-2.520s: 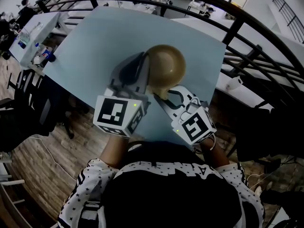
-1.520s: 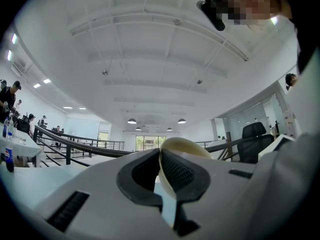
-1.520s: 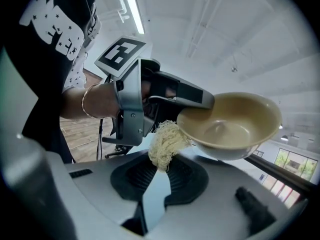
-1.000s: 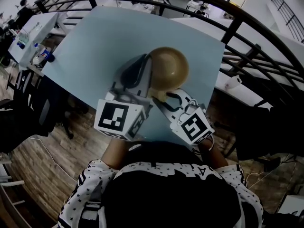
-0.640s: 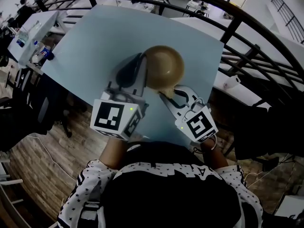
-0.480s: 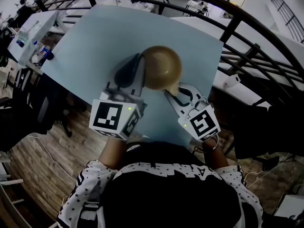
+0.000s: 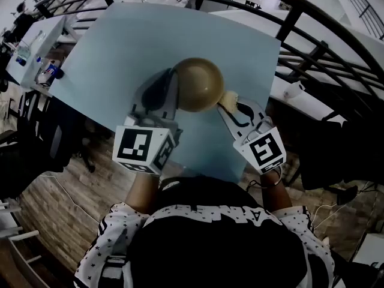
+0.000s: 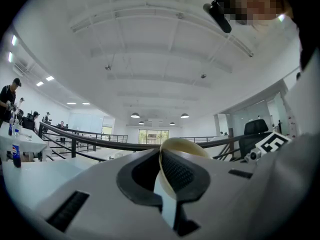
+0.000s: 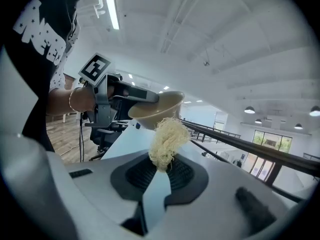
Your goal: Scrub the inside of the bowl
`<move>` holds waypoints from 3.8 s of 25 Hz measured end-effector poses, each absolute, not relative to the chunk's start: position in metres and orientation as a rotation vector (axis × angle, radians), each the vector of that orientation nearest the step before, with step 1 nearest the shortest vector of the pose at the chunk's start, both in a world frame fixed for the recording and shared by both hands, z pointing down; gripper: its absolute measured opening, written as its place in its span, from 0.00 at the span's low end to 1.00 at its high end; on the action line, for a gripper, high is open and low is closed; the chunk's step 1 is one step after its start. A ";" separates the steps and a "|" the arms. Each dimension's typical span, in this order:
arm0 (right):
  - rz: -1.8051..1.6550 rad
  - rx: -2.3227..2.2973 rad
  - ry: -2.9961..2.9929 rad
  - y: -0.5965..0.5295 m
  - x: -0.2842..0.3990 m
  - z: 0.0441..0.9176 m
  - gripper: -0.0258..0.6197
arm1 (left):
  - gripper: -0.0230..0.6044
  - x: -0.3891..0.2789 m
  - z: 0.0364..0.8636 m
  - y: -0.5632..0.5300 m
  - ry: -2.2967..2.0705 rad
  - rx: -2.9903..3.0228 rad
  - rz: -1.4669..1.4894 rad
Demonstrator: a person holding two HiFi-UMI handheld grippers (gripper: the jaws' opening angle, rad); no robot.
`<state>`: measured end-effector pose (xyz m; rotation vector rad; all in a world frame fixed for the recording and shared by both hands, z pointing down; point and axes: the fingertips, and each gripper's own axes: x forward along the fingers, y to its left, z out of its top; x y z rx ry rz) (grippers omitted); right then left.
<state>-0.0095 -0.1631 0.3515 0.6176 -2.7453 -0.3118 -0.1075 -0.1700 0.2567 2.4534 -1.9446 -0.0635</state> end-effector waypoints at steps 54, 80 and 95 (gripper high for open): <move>0.091 0.812 -2.691 -0.203 0.028 0.459 0.13 | 0.08 -0.094 0.524 -0.190 -1.501 2.139 0.321; 0.159 0.868 -2.687 -0.190 0.026 0.465 0.13 | 0.08 -0.106 0.561 -0.177 -1.471 2.052 0.419; 0.183 0.863 -2.701 -0.198 0.041 0.469 0.13 | 0.27 -0.112 0.531 -0.178 -1.624 2.087 0.409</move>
